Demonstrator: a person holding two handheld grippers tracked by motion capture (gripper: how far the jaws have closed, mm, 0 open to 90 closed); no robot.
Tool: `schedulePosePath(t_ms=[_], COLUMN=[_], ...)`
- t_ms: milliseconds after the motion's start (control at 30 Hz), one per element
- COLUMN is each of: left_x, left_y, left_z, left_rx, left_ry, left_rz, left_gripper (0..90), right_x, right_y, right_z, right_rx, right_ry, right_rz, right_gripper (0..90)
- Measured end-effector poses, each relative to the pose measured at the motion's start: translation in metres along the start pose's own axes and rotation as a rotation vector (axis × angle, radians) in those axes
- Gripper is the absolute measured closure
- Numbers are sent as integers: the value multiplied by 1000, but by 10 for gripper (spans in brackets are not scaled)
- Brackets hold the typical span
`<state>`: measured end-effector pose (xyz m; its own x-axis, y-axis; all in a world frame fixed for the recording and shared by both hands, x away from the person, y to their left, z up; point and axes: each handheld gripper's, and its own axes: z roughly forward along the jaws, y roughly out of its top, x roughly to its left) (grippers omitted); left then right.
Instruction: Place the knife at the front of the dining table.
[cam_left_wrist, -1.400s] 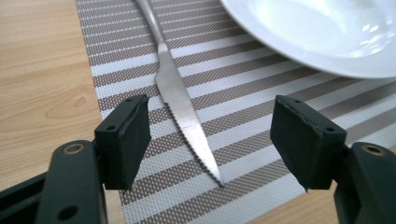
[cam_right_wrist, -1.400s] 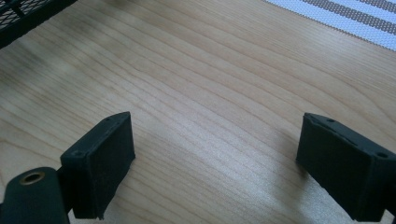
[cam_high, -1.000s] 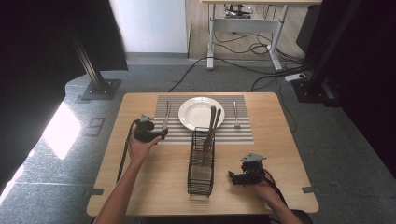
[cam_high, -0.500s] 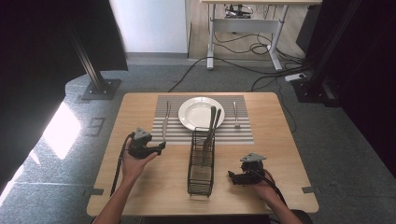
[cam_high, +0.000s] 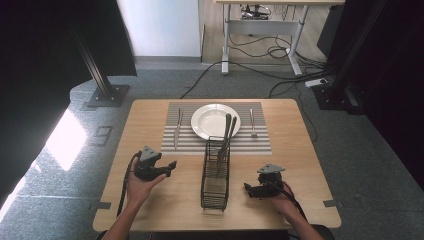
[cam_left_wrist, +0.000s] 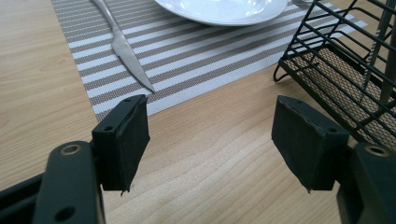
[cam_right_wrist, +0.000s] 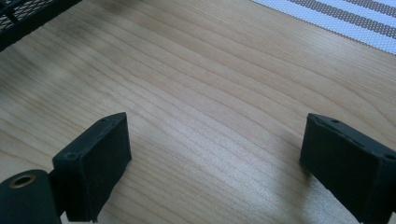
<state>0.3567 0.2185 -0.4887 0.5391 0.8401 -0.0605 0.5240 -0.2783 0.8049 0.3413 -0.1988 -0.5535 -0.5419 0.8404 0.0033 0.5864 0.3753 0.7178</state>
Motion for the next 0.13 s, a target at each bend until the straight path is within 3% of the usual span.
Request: schedulePosePath(t_ms=[133], left_x=[0], left_y=[1], left_z=[1], left_rx=[0], left_ry=[-13], left_rz=[-4], left_gripper=[272], right_x=[0], right_y=[0], right_z=[1], right_rx=[-2], right_ry=[0], right_rz=[-1], right_gripper=[77])
